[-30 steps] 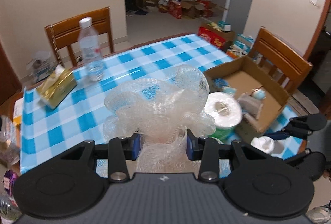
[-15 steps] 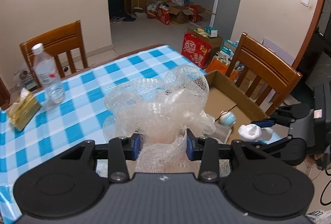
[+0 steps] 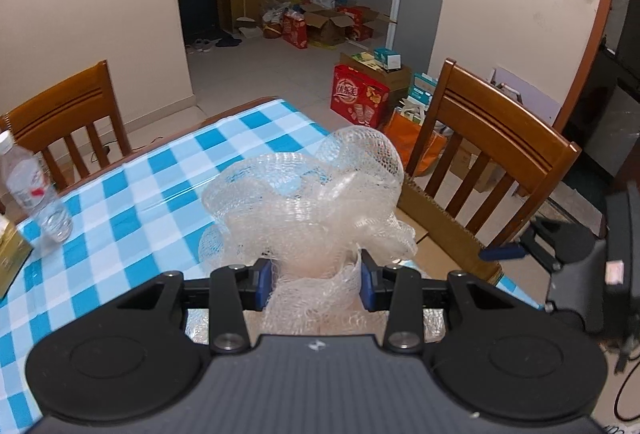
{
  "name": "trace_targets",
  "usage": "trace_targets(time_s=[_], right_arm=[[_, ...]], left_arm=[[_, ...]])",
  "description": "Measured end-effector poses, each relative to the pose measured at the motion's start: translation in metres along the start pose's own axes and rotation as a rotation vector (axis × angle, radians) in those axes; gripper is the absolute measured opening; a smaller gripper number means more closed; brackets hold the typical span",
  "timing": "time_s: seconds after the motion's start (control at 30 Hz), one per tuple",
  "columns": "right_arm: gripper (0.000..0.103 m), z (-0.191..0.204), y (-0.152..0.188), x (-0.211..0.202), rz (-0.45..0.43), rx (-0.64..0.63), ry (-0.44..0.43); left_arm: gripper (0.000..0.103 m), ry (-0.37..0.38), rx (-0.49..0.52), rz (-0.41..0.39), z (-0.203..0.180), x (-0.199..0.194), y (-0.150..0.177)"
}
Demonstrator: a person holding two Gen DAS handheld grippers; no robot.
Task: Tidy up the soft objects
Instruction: 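Carry sock and pouf into the cardboard box, open right tool then left tool, then move both open tools back over the remaining table items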
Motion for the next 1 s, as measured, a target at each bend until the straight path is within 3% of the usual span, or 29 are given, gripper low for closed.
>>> trace_targets(time_s=[0.5,0.67,0.83,1.0], right_arm=[[0.098,-0.012,0.021,-0.016,-0.068,0.183,-0.028],[0.102,-0.017,0.022,-0.018,-0.083,0.212,-0.019],[0.103,-0.02,0.022,-0.019,-0.091,0.238,-0.012],[0.103,-0.02,0.022,-0.018,-0.086,0.245,-0.009]], left_arm=[[0.042,0.085,0.06,-0.015,-0.056,0.076,-0.053],[0.091,0.062,0.058,-0.039,-0.068,0.102,-0.057],[0.092,0.049,0.042,-0.008,-0.067,0.112,-0.047],[0.094,0.031,0.062,-0.005,-0.062,0.099,-0.035]])
Point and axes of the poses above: each gripper's, at about its wrist camera, not at the fingertips, and x roughly the way its jaws point, z to its left, y to its underside, the point moved 3 cm from there along x, roughly the way its jaws point, and after that the axes turned 6 degrees about -y, right-handed, at the moved point
